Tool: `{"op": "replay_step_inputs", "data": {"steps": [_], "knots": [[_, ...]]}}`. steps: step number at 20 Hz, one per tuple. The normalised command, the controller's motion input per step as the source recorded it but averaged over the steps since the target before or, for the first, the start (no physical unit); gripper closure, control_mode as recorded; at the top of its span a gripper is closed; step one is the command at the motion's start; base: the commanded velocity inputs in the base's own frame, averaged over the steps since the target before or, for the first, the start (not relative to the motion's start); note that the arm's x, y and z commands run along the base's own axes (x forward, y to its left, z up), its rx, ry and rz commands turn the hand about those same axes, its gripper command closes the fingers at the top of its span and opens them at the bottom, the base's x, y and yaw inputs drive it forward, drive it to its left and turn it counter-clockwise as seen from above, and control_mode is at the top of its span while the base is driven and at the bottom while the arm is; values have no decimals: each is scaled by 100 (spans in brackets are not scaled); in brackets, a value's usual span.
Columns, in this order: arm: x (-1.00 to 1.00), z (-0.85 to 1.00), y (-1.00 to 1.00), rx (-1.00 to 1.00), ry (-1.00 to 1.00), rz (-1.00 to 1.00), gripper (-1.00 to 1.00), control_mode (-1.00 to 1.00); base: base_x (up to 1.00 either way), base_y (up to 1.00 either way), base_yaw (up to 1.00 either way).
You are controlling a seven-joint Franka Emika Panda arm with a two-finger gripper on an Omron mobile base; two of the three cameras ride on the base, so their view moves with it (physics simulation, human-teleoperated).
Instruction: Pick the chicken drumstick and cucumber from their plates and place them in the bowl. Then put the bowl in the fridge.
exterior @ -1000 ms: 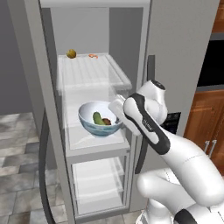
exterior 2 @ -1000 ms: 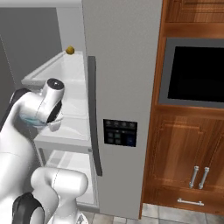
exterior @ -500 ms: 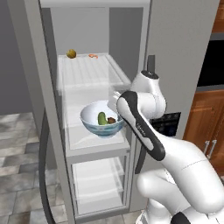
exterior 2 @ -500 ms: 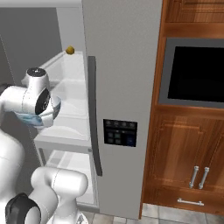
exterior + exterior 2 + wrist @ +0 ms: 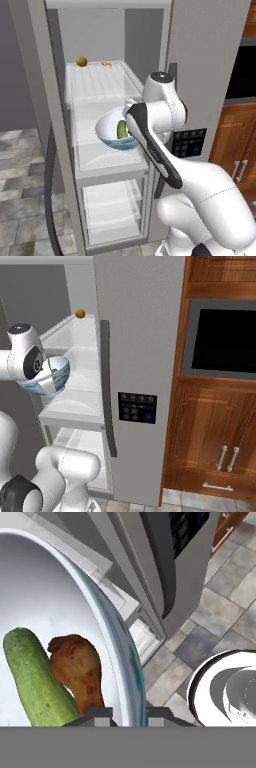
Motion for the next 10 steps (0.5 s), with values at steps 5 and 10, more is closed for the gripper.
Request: {"op": "replay_step_inputs", "data": {"steps": [5, 10], "knots": [[-16, 27, -10, 5, -6, -7, 100, -100, 0, 0, 0], [-4, 18, -12, 16, -2, -14, 100, -100, 0, 0, 0]]}}
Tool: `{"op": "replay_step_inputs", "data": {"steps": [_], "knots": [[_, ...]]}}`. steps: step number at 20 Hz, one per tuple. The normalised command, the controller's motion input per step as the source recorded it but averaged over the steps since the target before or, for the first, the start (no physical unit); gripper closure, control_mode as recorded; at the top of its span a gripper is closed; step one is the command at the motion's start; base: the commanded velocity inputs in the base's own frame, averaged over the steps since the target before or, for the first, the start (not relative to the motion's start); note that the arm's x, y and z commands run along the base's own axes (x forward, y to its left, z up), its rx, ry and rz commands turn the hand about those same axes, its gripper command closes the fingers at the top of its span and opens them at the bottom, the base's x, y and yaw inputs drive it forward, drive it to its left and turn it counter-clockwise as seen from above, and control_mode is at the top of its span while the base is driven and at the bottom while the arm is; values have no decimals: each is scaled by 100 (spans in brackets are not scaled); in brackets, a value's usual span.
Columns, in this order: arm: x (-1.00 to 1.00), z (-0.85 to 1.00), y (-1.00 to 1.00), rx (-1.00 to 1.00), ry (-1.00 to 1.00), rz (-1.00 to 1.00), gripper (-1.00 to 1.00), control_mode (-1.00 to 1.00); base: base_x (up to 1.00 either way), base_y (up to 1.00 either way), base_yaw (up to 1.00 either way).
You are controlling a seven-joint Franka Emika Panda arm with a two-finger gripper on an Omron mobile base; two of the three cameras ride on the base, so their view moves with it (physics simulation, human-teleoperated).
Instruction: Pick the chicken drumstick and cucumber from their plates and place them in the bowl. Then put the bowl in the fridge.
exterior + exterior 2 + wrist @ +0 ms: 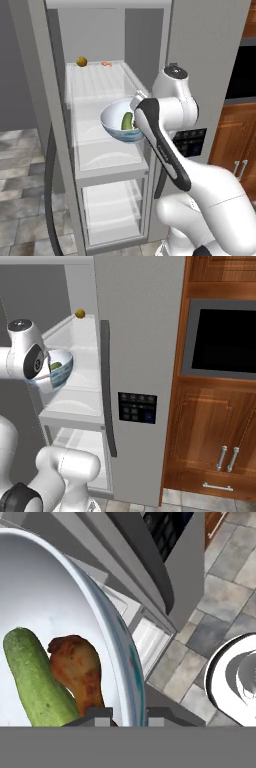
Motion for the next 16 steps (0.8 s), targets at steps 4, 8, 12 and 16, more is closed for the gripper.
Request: {"op": "replay_step_inputs", "data": {"steps": [4, 8, 12, 16], "knots": [[0, 16, -12, 17, -12, -16, 100, -100, 0, 0, 0], [0, 26, -1, 15, -16, -13, 100, -100, 0, 0, 0], [5, 31, 0, 3, -9, -10, 100, -100, 0, 0, 0], [25, 22, 0, 0, -7, -4, 100, -100, 0, 0, 0]]}}
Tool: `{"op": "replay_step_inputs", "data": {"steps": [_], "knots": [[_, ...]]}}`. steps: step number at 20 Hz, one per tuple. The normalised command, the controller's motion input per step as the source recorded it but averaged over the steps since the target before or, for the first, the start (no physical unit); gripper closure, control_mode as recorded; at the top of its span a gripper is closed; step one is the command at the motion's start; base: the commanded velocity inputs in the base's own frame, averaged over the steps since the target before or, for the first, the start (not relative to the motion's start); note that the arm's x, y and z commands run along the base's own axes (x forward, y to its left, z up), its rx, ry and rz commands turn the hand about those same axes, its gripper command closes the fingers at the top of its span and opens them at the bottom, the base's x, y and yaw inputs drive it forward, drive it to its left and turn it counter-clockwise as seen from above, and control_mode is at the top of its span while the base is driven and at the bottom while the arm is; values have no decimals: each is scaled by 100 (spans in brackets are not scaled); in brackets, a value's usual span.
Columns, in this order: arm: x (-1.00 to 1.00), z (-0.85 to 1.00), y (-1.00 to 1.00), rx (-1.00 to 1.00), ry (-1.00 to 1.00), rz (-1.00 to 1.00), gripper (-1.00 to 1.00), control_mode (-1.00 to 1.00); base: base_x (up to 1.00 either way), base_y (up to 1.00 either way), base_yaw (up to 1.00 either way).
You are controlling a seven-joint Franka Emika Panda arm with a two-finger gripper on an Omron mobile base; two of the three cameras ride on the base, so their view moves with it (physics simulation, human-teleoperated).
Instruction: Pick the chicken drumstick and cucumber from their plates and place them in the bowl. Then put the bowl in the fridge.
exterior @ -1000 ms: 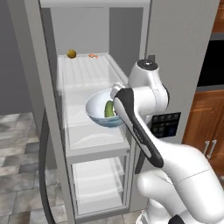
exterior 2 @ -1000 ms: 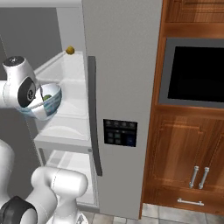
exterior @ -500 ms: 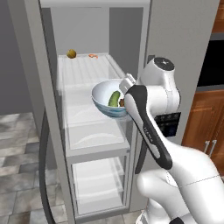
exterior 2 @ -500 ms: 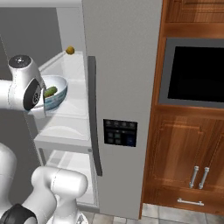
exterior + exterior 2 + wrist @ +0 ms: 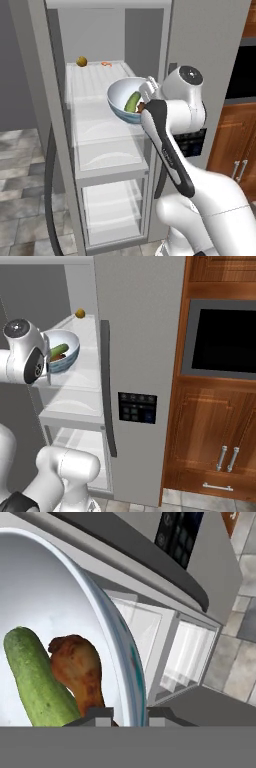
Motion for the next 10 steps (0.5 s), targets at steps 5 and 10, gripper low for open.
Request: {"op": "replay_step_inputs", "data": {"steps": [5, 10], "knots": [[23, 29, 0, 0, -1, -1, 100, -100, 0, 0, 0], [39, 24, 1, 1, 0, 1, 100, -100, 0, 0, 0]]}}
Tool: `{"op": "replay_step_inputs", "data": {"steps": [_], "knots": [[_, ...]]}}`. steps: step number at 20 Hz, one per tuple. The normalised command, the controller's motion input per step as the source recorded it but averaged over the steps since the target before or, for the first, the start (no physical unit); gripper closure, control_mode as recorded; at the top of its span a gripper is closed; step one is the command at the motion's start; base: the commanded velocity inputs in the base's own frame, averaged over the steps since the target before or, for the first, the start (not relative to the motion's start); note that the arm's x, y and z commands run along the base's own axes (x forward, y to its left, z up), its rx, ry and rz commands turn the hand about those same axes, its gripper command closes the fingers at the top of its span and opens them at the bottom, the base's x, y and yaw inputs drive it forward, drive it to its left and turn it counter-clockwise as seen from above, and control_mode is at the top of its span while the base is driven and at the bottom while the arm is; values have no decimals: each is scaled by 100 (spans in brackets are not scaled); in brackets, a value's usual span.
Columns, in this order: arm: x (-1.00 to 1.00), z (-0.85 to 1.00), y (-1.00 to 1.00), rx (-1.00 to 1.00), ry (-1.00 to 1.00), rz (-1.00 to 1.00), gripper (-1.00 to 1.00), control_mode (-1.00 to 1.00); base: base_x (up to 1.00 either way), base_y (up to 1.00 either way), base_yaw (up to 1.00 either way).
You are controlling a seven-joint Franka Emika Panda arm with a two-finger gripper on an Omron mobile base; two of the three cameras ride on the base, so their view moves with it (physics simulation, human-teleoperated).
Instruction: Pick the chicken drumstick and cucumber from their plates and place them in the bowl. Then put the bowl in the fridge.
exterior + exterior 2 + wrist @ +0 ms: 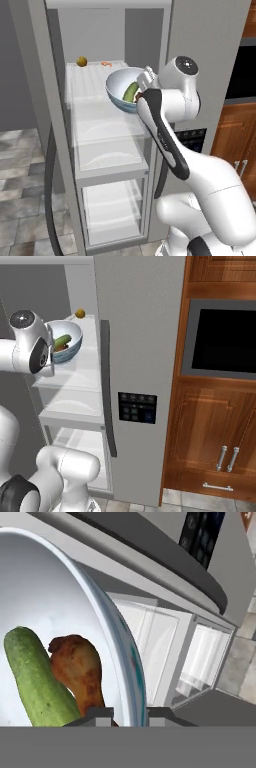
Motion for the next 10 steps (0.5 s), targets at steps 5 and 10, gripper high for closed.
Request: {"op": "replay_step_inputs", "data": {"steps": [5, 10], "knots": [[46, 8, 6, 1, 4, 6, 100, -100, 0, 0, 0], [57, 1, 3, 0, 12, 3, 100, -100, 0, 0, 0]]}}
